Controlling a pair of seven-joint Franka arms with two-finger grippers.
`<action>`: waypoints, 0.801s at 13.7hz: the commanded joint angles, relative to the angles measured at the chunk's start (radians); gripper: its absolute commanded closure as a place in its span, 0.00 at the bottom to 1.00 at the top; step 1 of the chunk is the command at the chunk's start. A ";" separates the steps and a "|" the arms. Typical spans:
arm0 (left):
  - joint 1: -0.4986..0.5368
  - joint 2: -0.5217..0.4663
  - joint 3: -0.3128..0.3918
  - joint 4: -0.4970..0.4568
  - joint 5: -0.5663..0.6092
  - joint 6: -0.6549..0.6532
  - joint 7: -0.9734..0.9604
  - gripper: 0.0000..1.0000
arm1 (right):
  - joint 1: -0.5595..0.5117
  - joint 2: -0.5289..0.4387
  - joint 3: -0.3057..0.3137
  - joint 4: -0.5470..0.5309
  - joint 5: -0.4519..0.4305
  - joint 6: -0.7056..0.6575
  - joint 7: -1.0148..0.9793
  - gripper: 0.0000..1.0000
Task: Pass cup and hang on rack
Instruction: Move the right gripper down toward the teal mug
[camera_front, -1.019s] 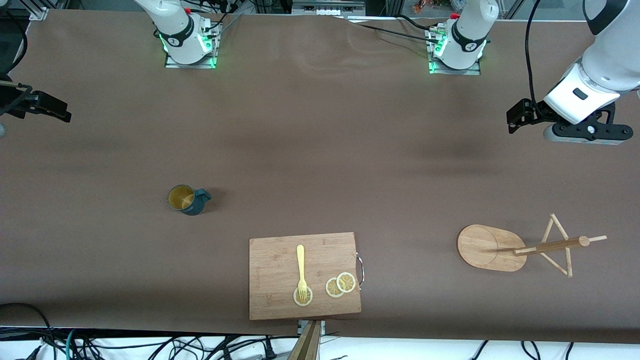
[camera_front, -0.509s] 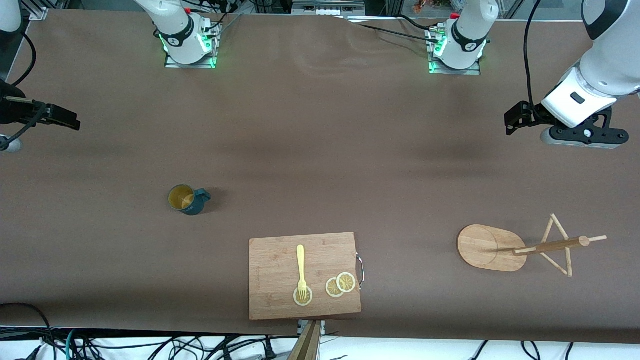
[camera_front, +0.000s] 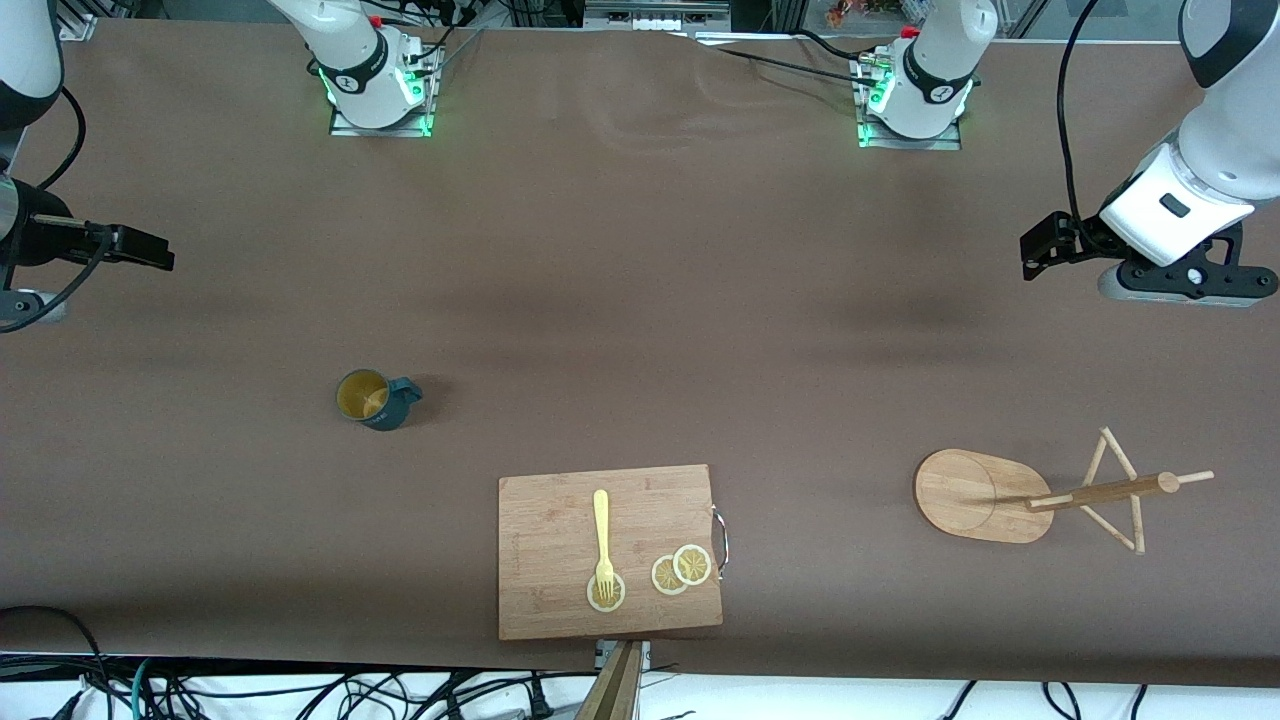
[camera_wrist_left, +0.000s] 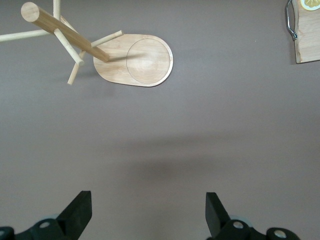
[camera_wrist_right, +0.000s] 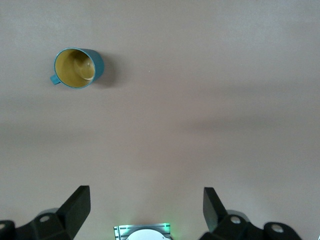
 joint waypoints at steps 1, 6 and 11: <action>0.009 0.015 -0.002 0.035 -0.019 -0.027 0.017 0.00 | -0.001 0.021 0.005 0.012 0.007 -0.009 -0.003 0.00; 0.013 0.015 -0.003 0.035 -0.020 -0.027 0.019 0.00 | 0.009 0.136 0.013 0.009 0.071 0.042 0.000 0.00; 0.012 0.015 -0.008 0.037 -0.021 -0.024 0.016 0.00 | 0.051 0.232 0.014 -0.011 0.077 0.127 0.014 0.00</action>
